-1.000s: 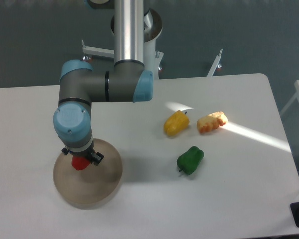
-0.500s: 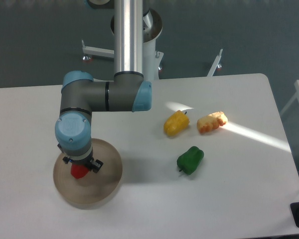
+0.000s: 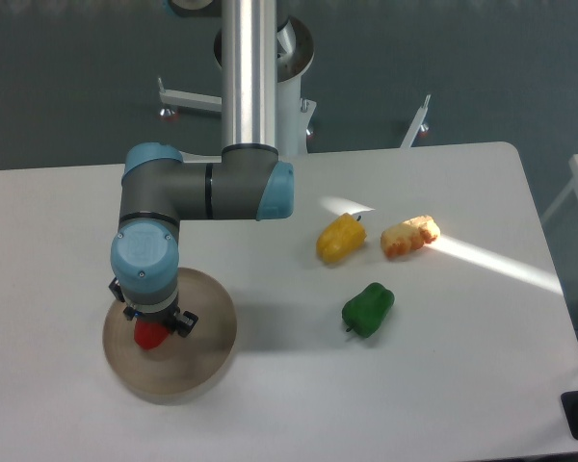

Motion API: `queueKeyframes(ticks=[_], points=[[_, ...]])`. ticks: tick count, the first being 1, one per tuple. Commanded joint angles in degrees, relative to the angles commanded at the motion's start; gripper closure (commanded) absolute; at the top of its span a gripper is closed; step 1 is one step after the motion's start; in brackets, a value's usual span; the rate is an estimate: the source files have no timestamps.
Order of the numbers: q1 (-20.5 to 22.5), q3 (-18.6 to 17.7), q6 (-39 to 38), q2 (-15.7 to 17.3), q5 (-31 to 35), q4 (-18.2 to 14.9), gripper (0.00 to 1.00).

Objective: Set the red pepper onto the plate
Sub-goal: 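Lower the red pepper onto the plate and open the gripper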

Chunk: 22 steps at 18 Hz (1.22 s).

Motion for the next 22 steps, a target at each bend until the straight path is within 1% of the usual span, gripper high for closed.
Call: queueKeyframes(ticks=[8, 16, 18, 22], points=[[0.00, -0.35, 0.00, -0.26, 0.00, 0.09, 0.49], [0.00, -0.35, 0.09, -0.09, 0.00, 0.09, 0.34], [0.09, -0.44, 0.09, 0.00, 0.00, 0.18, 0.28], [0.18, -0.44, 0.26, 0.09, 0.00, 0.09, 0.22]])
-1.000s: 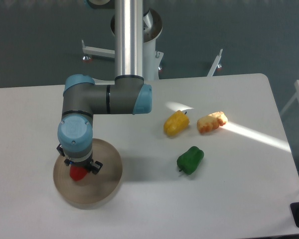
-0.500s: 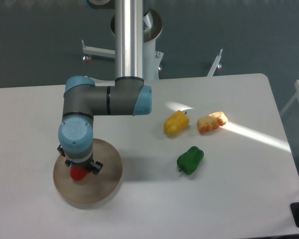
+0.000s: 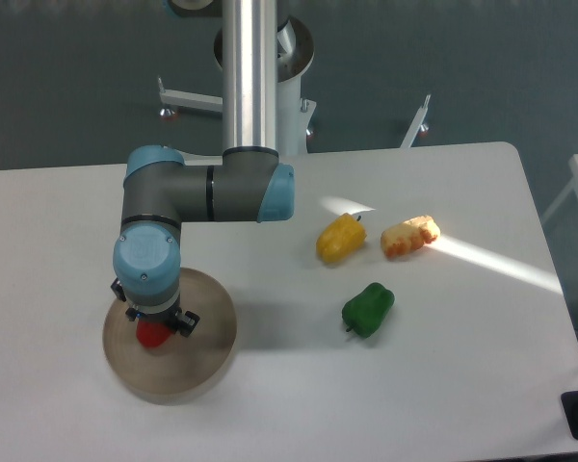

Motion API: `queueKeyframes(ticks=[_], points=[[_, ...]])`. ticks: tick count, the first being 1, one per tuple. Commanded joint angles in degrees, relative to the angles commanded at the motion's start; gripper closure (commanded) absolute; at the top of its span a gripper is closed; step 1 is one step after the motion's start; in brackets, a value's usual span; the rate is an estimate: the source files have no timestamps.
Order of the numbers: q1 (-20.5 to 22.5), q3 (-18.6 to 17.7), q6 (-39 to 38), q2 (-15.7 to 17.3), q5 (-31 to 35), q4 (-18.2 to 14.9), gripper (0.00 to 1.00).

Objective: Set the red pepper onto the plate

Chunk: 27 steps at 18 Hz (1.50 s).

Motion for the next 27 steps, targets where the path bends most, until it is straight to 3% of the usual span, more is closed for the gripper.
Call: queueKeyframes(ticks=[4, 8, 14, 16, 18, 22, 23, 25, 27], points=[[0.61, 0.00, 0.44, 0.53, -0.09, 0.09, 0.13], [3.07, -1.14, 1.75, 3.07, -0.35, 0.17, 0.01], [8.52, 0.00, 11.05, 4.83, 0.35, 0.17, 0.00], [10.19, 1.23, 17.37, 4.31, 1.57, 0.52, 0.00], [10.98, 2.80, 24.92, 3.35, 6.91, 0.18, 0.00], [13.18, 9.83, 33.13, -1.74, 8.88, 0.26, 0.00], [13.27, 11.15, 34.18, -3.15, 8.79, 0.96, 0.00], [14.24, 11.42, 36.11, -4.91, 9.05, 6.13, 0.00], [14.33, 11.60, 37.62, -5.53, 9.84, 6.94, 0.00]])
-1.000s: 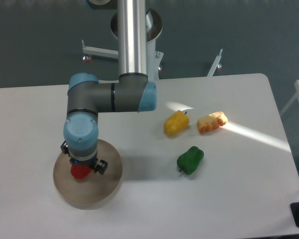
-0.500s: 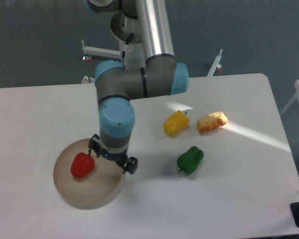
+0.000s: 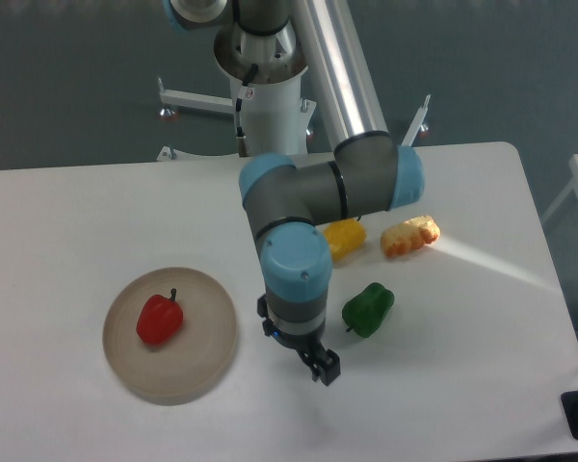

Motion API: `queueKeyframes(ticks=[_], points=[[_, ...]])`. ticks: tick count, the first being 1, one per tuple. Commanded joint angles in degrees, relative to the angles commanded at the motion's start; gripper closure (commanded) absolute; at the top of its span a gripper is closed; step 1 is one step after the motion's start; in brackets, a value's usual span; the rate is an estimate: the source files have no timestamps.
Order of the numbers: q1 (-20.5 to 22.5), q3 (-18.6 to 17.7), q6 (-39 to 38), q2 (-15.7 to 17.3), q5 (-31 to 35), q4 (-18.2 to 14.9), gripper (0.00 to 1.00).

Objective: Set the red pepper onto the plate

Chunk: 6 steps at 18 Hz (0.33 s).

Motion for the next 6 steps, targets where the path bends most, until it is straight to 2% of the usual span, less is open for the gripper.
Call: queueKeyframes(ticks=[6], points=[[0.00, -0.26, 0.09, -0.35, 0.44, 0.88, 0.00]])
